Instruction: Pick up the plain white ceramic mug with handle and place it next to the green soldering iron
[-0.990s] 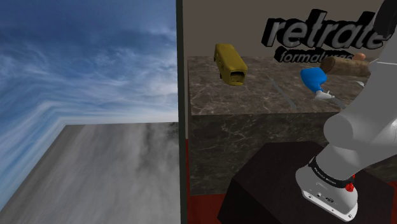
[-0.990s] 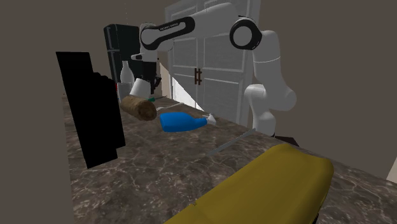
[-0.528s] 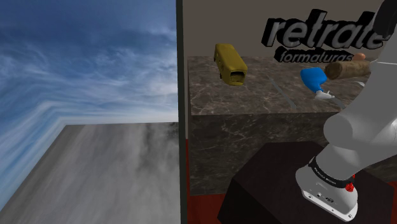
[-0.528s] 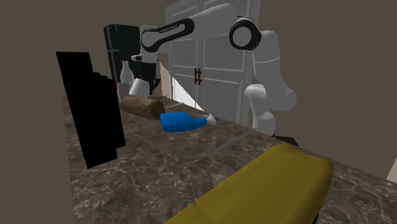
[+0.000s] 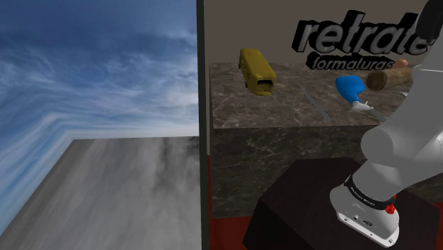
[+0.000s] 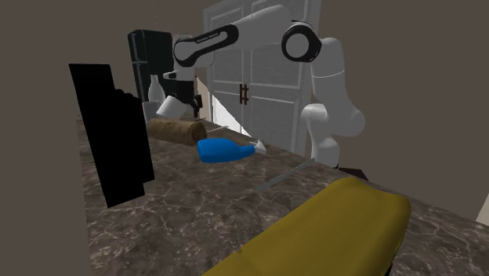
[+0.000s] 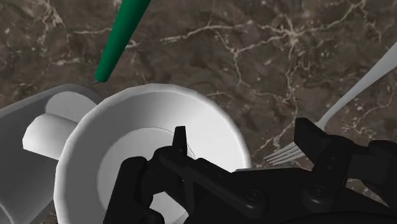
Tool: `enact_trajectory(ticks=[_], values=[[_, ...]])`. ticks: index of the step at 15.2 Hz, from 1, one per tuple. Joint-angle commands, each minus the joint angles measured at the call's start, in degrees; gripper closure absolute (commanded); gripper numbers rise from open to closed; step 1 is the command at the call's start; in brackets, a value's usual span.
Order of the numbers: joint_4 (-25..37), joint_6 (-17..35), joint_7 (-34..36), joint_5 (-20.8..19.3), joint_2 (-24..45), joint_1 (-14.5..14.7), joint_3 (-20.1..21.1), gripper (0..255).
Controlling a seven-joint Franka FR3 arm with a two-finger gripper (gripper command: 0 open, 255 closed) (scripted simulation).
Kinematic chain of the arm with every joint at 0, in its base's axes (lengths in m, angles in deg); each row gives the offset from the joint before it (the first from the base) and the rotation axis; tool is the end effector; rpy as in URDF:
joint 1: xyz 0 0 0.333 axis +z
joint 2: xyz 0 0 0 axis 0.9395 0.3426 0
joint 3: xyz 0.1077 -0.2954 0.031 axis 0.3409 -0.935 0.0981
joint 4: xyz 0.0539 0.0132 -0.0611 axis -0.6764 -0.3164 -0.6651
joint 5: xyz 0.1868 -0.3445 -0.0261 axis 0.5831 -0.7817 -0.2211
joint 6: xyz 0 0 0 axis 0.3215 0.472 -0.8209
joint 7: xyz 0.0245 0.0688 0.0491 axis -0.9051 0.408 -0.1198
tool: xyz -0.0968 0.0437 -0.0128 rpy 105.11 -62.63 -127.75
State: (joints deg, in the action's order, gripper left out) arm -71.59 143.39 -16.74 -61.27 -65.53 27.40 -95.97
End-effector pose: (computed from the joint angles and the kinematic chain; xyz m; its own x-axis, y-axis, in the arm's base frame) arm 0.0068 -0.6277 0.4749 0.9989 -0.0265 0.0380 -0.0277 -0.9991 0.0311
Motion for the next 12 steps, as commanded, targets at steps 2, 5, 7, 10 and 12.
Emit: enact_trajectory(ticks=[2,5,7,10,12], values=[[3.13,-4.44,1.19,-1.14,-0.57,0.53,-0.11,0],[6.31,-7.73,1.56,-1.55,-0.87,0.12,-0.35,0],[6.31,-7.73,1.56,-1.55,-0.87,0.13,-0.36,0],[6.31,-7.73,1.56,-1.55,-0.87,0.12,-0.36,0],[6.31,-7.73,1.56,-1.55,-0.87,0.12,-0.36,0]])
